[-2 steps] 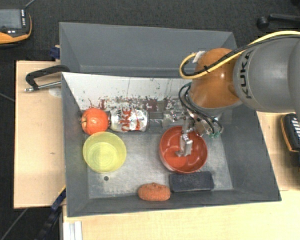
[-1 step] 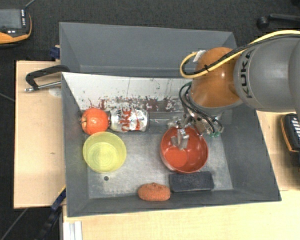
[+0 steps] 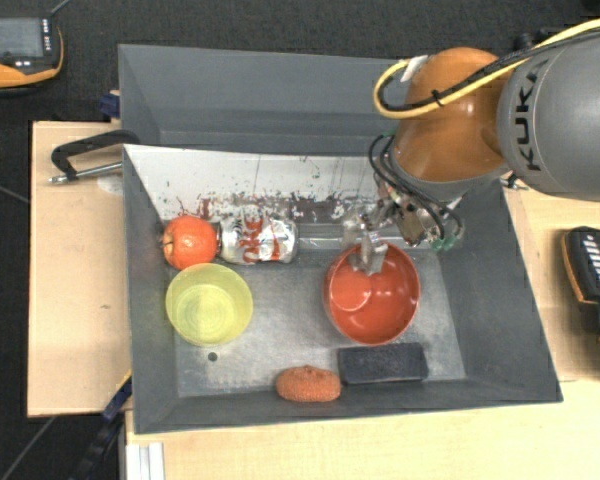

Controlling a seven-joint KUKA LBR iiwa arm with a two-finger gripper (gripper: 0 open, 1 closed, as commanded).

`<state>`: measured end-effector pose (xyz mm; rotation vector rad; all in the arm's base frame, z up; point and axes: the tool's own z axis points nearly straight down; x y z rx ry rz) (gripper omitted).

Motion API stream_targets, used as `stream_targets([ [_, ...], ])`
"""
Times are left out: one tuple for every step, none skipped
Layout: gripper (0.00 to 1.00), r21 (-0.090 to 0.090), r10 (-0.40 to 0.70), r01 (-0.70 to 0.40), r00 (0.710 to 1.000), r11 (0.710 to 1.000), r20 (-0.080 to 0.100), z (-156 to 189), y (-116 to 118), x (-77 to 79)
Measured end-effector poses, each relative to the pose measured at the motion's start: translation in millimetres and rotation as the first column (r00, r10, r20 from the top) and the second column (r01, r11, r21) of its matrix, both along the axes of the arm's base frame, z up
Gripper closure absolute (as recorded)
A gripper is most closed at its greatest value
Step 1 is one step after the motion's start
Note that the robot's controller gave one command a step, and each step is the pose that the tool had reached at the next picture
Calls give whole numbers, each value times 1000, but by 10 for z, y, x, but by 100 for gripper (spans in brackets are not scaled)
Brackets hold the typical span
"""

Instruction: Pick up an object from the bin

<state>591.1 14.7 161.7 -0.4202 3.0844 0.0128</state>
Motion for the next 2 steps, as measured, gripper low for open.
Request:
stream_targets([
  [100,1,28,-28,999,1000,16,1942,242,-235],
  [100,6,11,-12,1000,1000,25,2107,745,-384],
])
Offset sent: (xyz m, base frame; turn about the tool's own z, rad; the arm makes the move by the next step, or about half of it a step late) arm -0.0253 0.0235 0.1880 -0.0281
